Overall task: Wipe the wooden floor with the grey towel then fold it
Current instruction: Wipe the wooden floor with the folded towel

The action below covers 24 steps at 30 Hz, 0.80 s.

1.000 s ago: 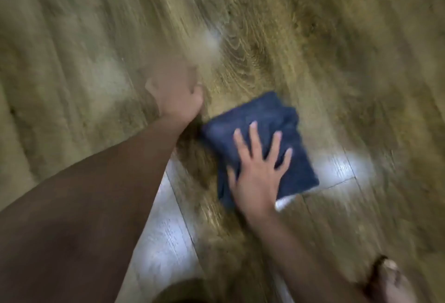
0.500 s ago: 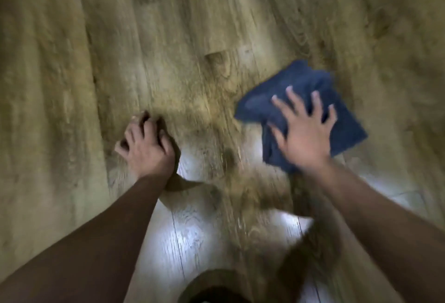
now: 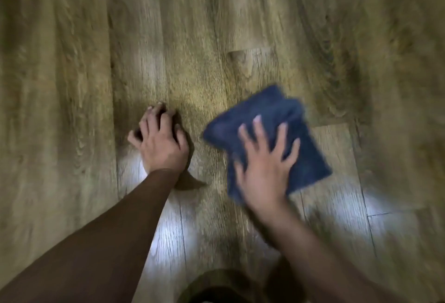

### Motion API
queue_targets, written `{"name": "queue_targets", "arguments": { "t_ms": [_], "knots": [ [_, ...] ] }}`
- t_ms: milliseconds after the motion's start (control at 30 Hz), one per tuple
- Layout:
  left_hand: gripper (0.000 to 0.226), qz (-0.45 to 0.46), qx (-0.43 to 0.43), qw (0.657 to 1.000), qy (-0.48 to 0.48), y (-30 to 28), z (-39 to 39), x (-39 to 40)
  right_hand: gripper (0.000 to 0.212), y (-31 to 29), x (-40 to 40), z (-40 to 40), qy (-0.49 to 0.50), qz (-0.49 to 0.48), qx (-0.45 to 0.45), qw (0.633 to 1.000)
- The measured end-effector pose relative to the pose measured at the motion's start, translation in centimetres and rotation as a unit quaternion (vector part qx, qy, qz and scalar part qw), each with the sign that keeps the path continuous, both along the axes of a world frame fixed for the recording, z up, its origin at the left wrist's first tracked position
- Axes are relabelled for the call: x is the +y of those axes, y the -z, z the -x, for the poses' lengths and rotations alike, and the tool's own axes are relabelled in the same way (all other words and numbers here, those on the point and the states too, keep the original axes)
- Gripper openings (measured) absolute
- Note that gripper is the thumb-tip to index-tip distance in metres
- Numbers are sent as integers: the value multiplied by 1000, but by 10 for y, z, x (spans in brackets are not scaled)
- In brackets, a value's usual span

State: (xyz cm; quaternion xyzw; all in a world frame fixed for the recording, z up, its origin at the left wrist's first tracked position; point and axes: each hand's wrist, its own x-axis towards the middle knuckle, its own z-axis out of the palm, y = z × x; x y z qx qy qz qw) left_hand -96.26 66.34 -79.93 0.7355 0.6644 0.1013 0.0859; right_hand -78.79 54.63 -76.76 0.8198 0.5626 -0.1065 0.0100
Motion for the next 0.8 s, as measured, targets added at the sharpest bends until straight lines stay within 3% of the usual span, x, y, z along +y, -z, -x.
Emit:
{"name": "queue_targets", "arguments": {
  "t_ms": [133,233,333,433,633,800],
  "knots": [
    [39,-5,-7,1000,-1,2,1,0,72,3,-88,89,-145,26,34,989],
    [37,-13,-11,1000,5,4,3,-1,63,8,-95,83,-198,20,32,979],
    [38,-17,-17,1000,-1,5,3,-1,68,11,-59,48,-220,18,25,975],
    [36,-23,-21,1000,-4,5,3,0,72,11,8,-1,-173,-8,-4,985],
    [34,-15,-15,1000,-7,5,3,0,59,9,174,-106,42,-24,24,999],
    [34,-7,-9,1000,-8,4,4,1,58,6,194,-113,63,-32,38,997]
  ]
}}
